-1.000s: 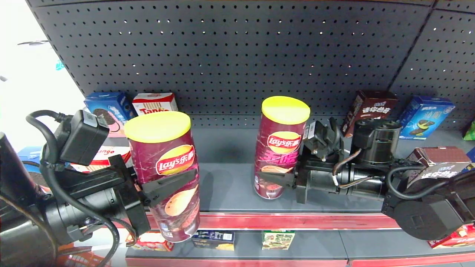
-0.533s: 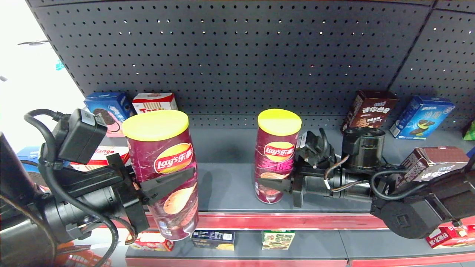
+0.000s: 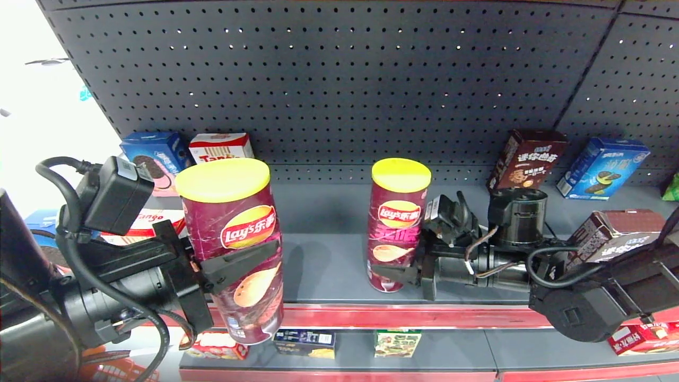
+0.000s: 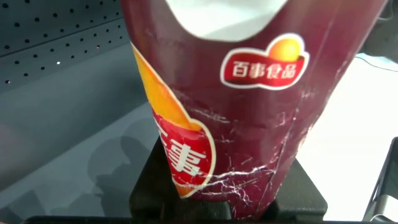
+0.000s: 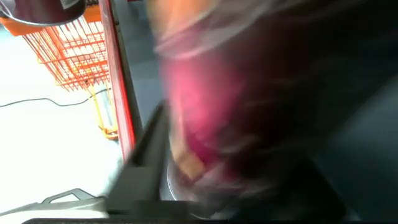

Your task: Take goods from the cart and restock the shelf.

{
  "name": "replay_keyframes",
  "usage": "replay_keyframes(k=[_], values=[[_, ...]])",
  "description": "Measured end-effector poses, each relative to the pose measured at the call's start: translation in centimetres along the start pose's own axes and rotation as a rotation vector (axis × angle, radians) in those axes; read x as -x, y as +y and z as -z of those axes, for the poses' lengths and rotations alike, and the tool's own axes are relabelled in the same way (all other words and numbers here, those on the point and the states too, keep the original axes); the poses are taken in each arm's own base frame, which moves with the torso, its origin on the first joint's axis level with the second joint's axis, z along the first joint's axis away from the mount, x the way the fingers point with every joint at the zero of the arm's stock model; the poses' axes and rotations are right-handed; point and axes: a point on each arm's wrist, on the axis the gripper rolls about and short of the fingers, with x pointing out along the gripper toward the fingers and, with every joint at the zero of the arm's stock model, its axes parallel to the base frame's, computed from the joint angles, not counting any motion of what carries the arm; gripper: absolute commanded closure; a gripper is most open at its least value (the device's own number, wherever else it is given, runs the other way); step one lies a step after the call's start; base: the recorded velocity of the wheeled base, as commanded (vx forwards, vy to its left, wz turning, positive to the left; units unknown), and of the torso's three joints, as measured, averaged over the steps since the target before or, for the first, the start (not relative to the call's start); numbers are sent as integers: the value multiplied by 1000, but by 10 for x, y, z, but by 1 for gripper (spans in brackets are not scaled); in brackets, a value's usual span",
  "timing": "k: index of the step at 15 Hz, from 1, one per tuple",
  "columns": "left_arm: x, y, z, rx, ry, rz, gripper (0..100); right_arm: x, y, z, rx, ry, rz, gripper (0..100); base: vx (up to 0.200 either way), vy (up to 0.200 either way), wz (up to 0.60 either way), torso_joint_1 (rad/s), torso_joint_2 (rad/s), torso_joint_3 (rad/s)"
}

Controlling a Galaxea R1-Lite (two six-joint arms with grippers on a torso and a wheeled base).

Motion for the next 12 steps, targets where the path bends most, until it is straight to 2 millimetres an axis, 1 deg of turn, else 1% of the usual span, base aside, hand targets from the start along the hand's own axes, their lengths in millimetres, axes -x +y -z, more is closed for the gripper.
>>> replay_keyframes(k=[4,7,10,12], values=[[0,0,0,0,0,1,100,3,1,2,-6,8,4,0,0,0,0,0,0,0],[0,0,0,0,1,0,100,10,5,5,-18,25,6,0,0,0,0,0,0,0],[0,0,0,0,1,3,100,21,10,2,-19,29,19,0,0,0,0,0,0,0],[0,0,0,0,0,3,100,33,13,-6,-10,19,36,0,0,0,0,0,0,0]])
